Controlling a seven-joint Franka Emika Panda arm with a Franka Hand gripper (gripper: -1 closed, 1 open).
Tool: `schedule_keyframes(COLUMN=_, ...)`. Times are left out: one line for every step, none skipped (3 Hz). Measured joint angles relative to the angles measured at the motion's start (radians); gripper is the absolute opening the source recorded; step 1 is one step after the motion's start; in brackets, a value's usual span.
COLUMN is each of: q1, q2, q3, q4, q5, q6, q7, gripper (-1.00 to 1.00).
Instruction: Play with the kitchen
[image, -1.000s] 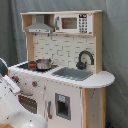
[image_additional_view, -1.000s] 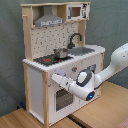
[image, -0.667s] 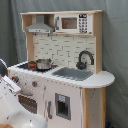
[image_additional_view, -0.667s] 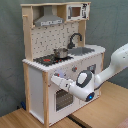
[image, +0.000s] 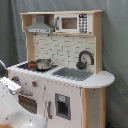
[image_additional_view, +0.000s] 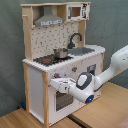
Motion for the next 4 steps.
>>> schedule_keyframes(q1=0.002, q2=-0.012, q3=0.0, q4=0.001, q5=-0.002, q6=-0.022, q7=-0.104, gripper=-1.0)
schedule_keyframes(q1=0.003, q2=-0.023, q3=0.0, q4=0.001, q5=-0.002, q6=-0.038, q7=-0.205, gripper=-1.0)
schedule_keyframes(q1=0.003, q2=-0.024, q3=0.0, q4=-0.001, q5=-0.002, q6=-0.039, q7=-0.241, gripper=-1.0)
schedule_keyframes(q1=0.003, q2=-0.024, q3=0.0, q4=-0.001, q5=-0.002, q6=-0.039, q7=-0.241, gripper=1.0)
